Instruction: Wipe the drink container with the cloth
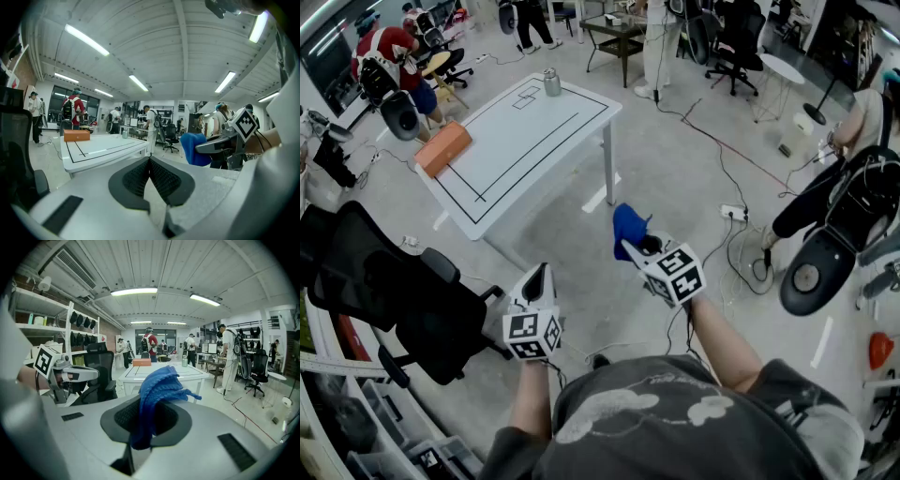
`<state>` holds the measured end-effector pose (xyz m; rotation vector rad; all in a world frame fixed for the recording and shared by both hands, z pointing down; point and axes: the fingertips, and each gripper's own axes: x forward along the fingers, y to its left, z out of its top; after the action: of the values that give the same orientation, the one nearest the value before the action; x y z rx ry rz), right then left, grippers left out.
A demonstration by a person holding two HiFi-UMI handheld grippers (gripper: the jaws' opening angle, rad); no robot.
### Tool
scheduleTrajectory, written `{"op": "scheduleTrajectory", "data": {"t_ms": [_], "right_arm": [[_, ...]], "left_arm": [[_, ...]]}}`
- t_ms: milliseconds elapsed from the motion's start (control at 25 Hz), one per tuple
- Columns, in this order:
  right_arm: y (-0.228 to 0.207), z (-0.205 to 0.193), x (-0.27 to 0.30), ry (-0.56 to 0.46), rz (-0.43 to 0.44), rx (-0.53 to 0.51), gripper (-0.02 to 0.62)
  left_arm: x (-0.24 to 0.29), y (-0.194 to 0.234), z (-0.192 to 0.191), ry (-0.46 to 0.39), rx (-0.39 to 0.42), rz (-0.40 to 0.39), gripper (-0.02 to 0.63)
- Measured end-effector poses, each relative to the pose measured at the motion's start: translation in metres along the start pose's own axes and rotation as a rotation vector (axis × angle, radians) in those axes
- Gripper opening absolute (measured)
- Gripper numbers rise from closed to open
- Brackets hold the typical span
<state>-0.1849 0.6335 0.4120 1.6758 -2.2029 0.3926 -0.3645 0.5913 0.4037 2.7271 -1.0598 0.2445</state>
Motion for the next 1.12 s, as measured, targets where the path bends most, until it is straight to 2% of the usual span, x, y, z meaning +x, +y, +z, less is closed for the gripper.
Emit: {"op": "scheduleTrajectory", "data": {"t_ms": [400,800,1120], "right_arm": [[0.019,-0.007,0.023,0.049,-0.002,0.009,0.044],[0.037,-0.033,0.034,0.093,-0.07,0.064,0.044],[0.016,-0.03,0.049,0.092,-0.088,0.092,0.044]], "left_arm": [[-0.008,0.021,-0.02,0.05,-0.053,-0.025,0.002],[-0.01,0.057,-0.035,0.084,-0.058,-0.071,0.002],[0.002,0.069,-0.034,0.077,-0.096,-0.065,0.002]]}}
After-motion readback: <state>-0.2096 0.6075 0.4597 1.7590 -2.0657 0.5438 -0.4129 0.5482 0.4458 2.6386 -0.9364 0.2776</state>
